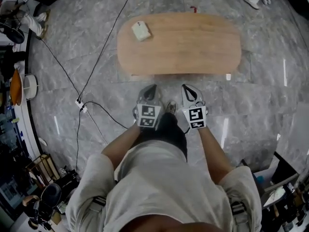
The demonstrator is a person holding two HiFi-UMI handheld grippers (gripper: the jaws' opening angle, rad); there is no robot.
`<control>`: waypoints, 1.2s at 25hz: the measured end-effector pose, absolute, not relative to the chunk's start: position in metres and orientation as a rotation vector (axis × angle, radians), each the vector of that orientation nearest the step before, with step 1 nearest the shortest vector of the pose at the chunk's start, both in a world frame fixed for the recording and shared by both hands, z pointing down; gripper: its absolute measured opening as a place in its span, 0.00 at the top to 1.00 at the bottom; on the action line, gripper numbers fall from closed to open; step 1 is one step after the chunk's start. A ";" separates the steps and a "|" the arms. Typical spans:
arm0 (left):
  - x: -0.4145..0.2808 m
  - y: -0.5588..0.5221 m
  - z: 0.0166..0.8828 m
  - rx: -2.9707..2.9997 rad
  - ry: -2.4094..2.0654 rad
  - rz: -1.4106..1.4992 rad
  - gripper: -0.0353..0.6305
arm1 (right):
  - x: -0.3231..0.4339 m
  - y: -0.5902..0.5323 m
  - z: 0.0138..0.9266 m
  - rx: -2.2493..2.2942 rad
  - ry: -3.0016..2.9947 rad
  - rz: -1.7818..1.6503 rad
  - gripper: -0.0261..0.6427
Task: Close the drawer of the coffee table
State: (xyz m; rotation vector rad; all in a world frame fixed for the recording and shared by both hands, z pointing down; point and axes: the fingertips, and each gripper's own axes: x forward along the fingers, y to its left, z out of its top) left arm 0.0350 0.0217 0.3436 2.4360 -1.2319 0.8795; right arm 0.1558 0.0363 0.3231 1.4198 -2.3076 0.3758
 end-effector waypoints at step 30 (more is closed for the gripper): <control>0.033 -0.024 0.077 2.661 -1.597 0.113 0.92 | 0.138 -0.010 0.046 1.846 -2.424 -0.188 0.95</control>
